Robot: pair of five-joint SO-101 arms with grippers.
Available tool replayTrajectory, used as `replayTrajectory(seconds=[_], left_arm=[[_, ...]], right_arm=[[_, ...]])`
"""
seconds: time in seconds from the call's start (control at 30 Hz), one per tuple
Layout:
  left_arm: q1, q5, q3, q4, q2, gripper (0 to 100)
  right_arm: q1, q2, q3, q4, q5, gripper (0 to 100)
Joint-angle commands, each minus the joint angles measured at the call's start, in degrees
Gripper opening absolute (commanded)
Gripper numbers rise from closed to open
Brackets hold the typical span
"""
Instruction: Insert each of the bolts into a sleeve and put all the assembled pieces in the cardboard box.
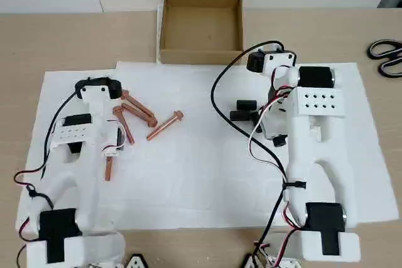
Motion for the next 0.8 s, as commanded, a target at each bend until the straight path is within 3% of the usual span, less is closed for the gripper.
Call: replayTrajectory(seconds=[0.0,0.47,0.6,0.77], left_arm=[[-0.4,0.5,-1.4,-2.2,1.2,8],[-0.2,0.4,-3.0,0.4,1.2,1],[-0.2,0.2,-10.5,8.0,1.1,1],[-0.2,0.2,-25.4,23.3,1.1,1]], right_arm=[[0.1,-2.9,0.0,0.0,-0.7,0.5],[0.1,-2.9,0.0,0.0,-0.7,0.5],[0.1,-2.9,-0.3,0.0,-0.7,0.5],[0.1,-3.0,-2.0,0.6,-0.6,0.4]])
